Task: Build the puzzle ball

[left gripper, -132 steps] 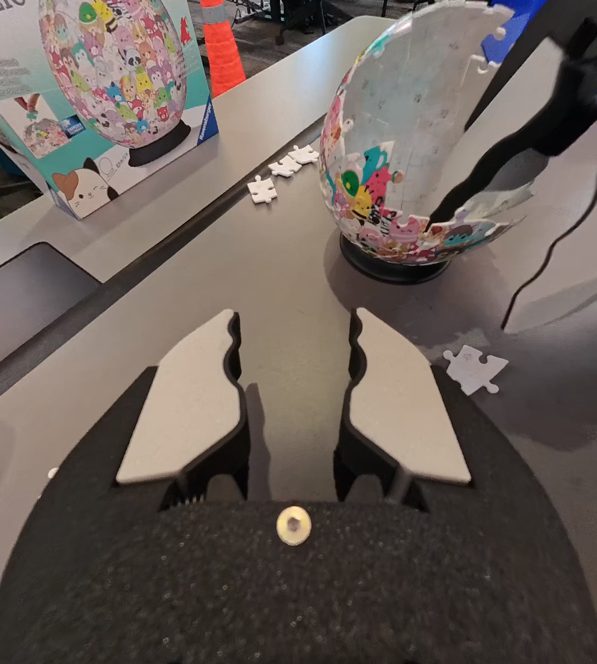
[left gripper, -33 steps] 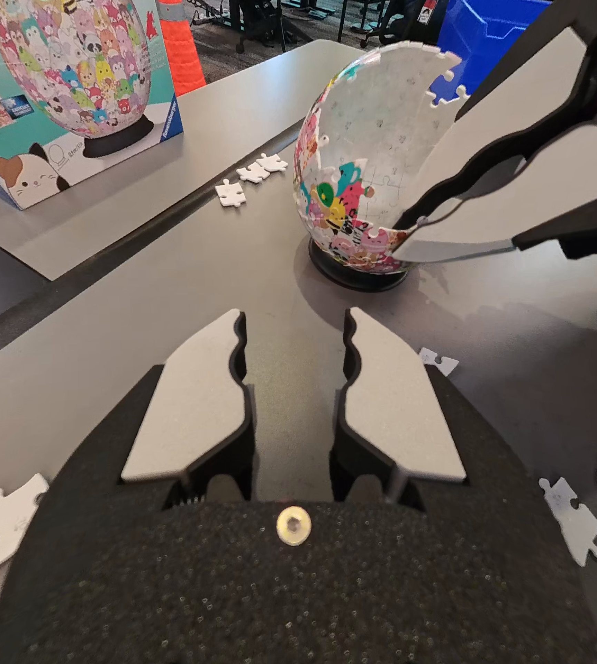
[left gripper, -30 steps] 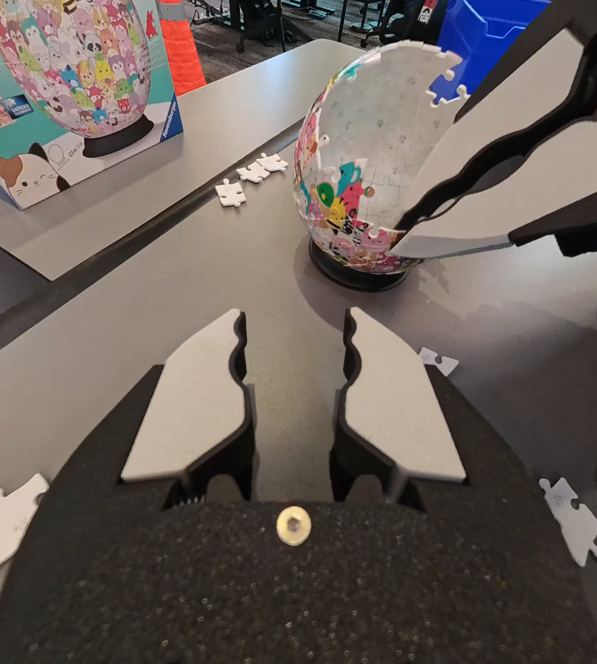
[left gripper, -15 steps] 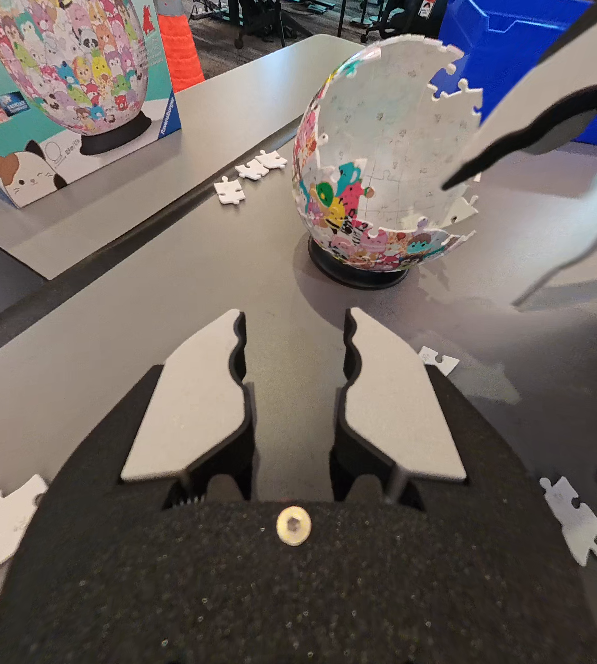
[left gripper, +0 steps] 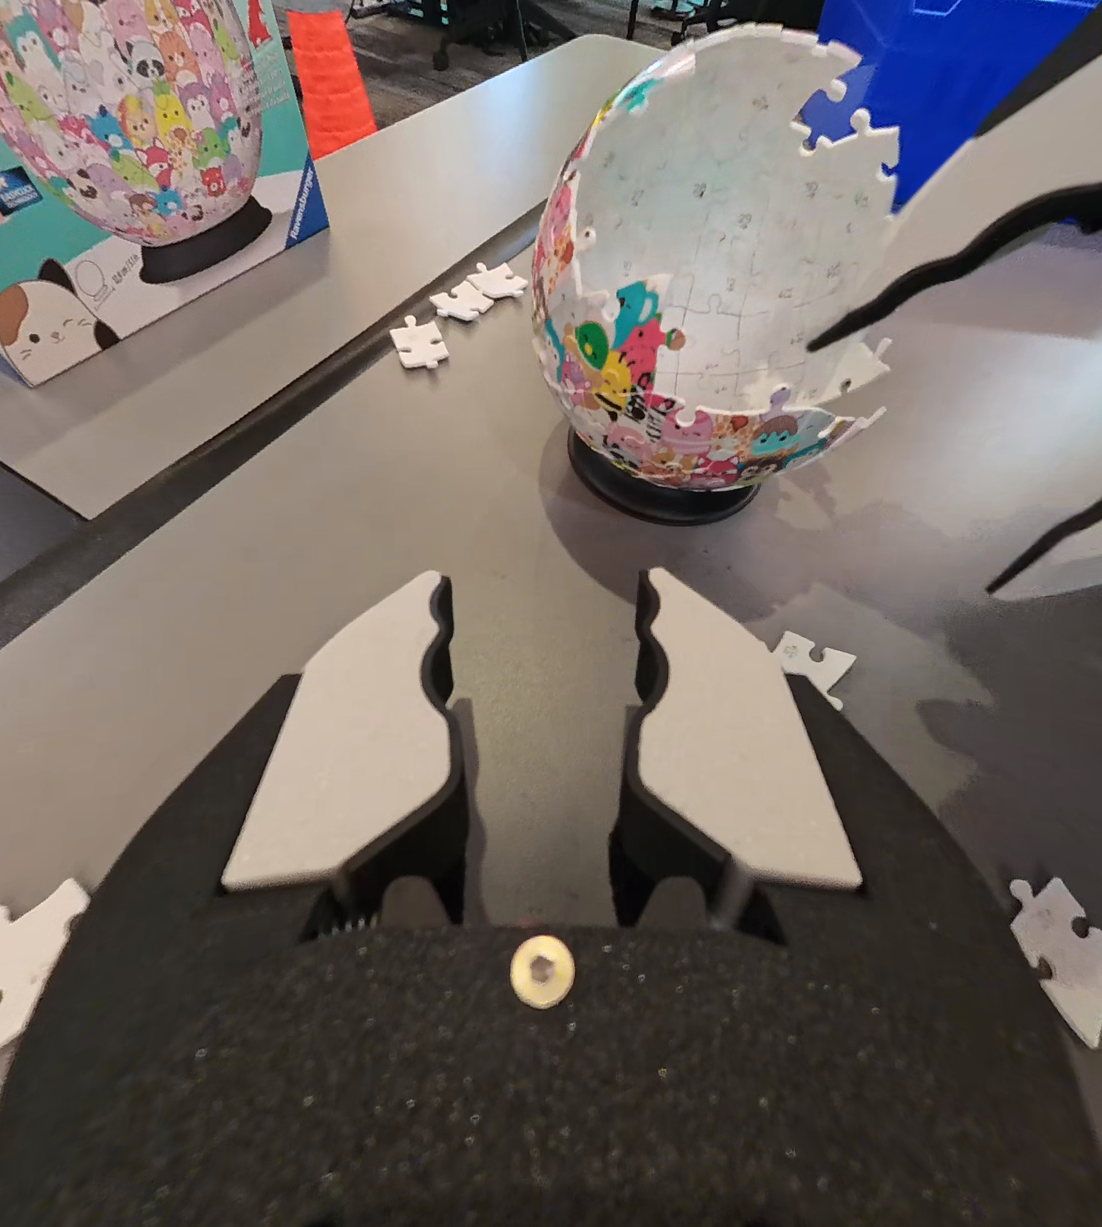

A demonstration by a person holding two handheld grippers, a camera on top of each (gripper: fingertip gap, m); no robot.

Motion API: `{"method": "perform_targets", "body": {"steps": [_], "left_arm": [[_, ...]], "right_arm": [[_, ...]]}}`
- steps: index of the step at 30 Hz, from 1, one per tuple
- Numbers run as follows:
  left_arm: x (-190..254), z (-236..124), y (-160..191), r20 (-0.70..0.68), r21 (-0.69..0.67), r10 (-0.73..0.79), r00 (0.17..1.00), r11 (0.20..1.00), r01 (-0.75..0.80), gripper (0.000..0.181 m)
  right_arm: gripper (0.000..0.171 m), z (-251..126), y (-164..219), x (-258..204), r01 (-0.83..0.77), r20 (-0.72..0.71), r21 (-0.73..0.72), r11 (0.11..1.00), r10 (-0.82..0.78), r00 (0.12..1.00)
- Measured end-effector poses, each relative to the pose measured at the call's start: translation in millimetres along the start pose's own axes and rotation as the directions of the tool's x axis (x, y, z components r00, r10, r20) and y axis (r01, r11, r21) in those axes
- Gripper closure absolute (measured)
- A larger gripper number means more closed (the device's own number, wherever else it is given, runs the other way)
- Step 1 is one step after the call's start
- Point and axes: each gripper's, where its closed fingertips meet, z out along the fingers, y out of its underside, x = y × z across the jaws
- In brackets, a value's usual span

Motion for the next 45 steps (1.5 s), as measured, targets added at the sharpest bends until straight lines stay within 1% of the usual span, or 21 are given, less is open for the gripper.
{"method": "perform_targets", "body": {"steps": [3, 6, 11, 15, 19, 24, 26, 27, 30, 45], "left_arm": [[0.1, 0.2, 0.3, 0.001, -0.002, 0.002, 1.000, 1.000, -0.002, 0.128], [0.0, 0.4, 0.4, 0.001, -0.003, 0.001, 1.000, 1.000, -0.001, 0.128], [0.0, 0.0, 0.1, 0.000, 0.000, -0.001, 1.000, 1.000, 0.001, 0.127], [0.2, -0.2, 0.3, -0.001, -0.001, -0.001, 1.000, 1.000, 0.001, 0.127], [0.8, 0.0, 1.0, 0.000, -0.005, 0.004, 1.000, 1.000, -0.004, 0.126], [0.7, -0.1, 0.9, -0.002, -0.004, 0.000, 1.000, 1.000, 0.000, 0.126], [0.7, -0.1, 0.9, -0.002, -0.004, 0.001, 1.000, 1.000, -0.001, 0.126], [0.8, -0.1, 0.9, -0.002, -0.004, 0.001, 1.000, 1.000, -0.001, 0.126], [0.7, -0.2, 0.8, -0.002, -0.003, 0.001, 1.000, 1.000, -0.001, 0.126], [0.9, 0.2, 1.2, 0.002, -0.007, 0.006, 1.000, 1.000, -0.006, 0.126]], "right_arm": [[0.078, 11.5, 3.3, 5.8, 0.095, 0.008, -0.053, 0.994, -0.095, 0.995], [0.079, 24.1, 8.0, 11.6, 0.148, 0.012, -0.117, 0.982, -0.148, 0.989], [0.078, 39.7, 18.2, 12.6, 0.151, 0.033, -0.218, 0.964, -0.147, 0.989], [0.077, 45.0, 21.0, 16.1, 0.149, 0.031, -0.262, 0.954, -0.146, 0.989], [0.079, 46.2, 21.1, 16.2, 0.140, 0.052, -0.279, 0.950, -0.131, 0.990], [0.080, 49.2, 22.6, 13.6, 0.099, 0.108, -0.288, 0.952, -0.070, 0.992], [0.077, 50.7, 25.0, 12.7, 0.064, 0.140, -0.301, 0.952, -0.022, 0.990], [0.072, 51.2, 25.8, 12.7, 0.057, 0.145, -0.308, 0.950, -0.012, 0.989], [0.072, 51.0, 26.2, 12.7, 0.061, 0.144, -0.317, 0.946, -0.015, 0.989], [0.082, 34.3, 30.0, -4.3, 0.064, 0.206, -0.350, 0.935, 0.010, 0.979]]}}
